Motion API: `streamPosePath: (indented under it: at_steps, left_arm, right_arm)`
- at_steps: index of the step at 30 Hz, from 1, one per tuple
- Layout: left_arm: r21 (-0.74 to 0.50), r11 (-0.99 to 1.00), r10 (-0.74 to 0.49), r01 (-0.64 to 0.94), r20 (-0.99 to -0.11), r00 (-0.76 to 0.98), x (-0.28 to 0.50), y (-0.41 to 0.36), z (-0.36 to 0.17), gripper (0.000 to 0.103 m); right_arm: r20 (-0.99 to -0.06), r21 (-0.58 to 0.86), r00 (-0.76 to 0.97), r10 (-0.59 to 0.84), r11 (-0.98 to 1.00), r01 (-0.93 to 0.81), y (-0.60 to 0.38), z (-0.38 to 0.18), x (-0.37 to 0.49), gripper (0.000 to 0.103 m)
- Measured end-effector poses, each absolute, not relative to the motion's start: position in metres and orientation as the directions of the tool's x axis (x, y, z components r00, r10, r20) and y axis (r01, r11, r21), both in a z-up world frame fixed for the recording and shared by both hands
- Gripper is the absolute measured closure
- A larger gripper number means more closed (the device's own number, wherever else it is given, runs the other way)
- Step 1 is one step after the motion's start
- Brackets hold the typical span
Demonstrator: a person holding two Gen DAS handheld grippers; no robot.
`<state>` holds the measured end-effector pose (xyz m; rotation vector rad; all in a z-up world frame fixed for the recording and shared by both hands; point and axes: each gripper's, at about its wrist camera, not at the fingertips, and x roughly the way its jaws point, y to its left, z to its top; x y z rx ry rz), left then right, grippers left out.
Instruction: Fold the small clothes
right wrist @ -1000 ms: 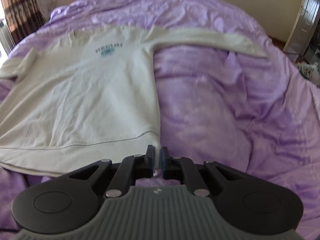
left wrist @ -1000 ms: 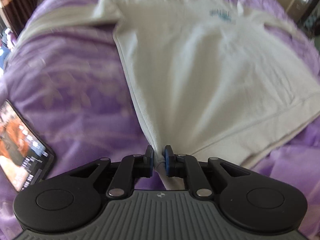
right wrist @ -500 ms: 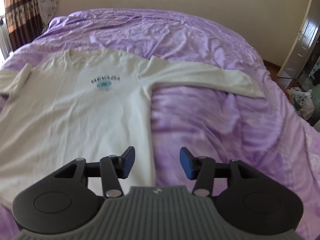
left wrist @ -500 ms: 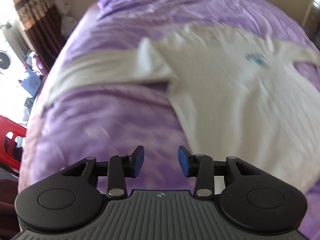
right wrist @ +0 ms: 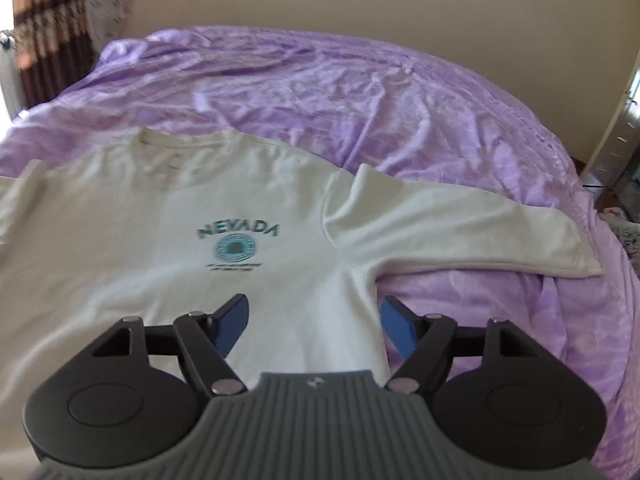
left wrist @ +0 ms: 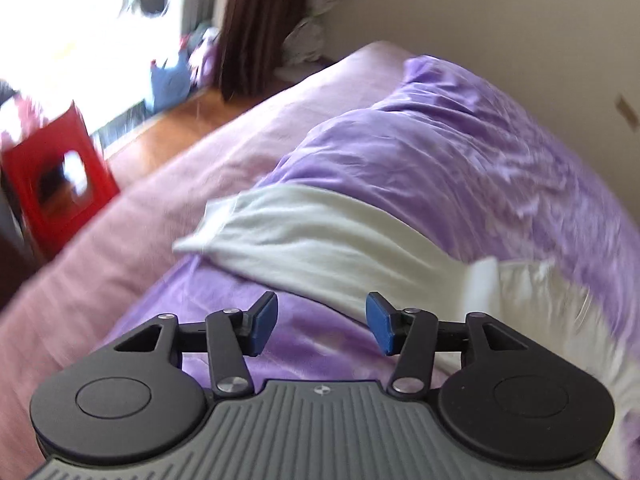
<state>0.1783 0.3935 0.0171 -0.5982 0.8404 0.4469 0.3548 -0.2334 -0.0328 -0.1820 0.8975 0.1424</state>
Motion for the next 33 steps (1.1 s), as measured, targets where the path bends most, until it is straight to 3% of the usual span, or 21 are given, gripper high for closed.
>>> streamPosePath:
  at_steps: [8,14,17,18,19,21,27,33]
  left_arm:
    - [-0.649,0.383,-0.028,-0.657,-0.719,0.694,0.156,0.477,-0.056,0.042]
    - [-0.667,0.24,-0.011,-0.706,-0.729,0.685,0.161,0.52,-0.09,0.043]
    - [-0.671,0.191,0.011,-0.717,-0.729,0.685,0.167,0.535,-0.102,0.055]
    - [-0.661,0.197,0.027,-0.725,-0.735,0.677,0.171,0.538,-0.103,0.063]
    - [-0.636,0.214,0.054,-0.742,-0.75,0.659,0.173,0.538,-0.103,0.082]
    - [-0.586,0.275,0.101,-0.762,-0.771,0.629,0.18,0.533,-0.097,0.093]
    - [-0.443,0.6,0.307,-0.666,-0.641,0.703,0.195,0.475,-0.013,0.095]
    - [-0.243,0.844,0.303,-0.477,-0.518,0.8,0.216,0.368,0.068,0.095]
  right_arm:
    - [-0.821,-0.09,0.567,0.062,0.967,-0.237,-0.189,-0.069,0.393,0.034]
    - [-0.81,-0.139,0.582,0.072,0.941,-0.309,-0.155,-0.076,0.4,0.034]
    - [-0.806,-0.153,0.587,0.072,0.933,-0.325,-0.146,-0.078,0.403,0.034]
    - [-0.806,-0.156,0.588,0.071,0.932,-0.326,-0.145,-0.079,0.404,0.034]
    - [-0.804,-0.162,0.59,0.068,0.931,-0.328,-0.144,-0.08,0.404,0.034]
    - [-0.795,-0.191,0.604,0.052,0.924,-0.332,-0.142,-0.083,0.404,0.034]
    - [-0.785,-0.207,0.616,0.056,0.915,-0.347,-0.145,-0.089,0.399,0.034]
    - [-0.773,-0.131,0.62,0.134,0.923,-0.363,-0.15,-0.077,0.387,0.034]
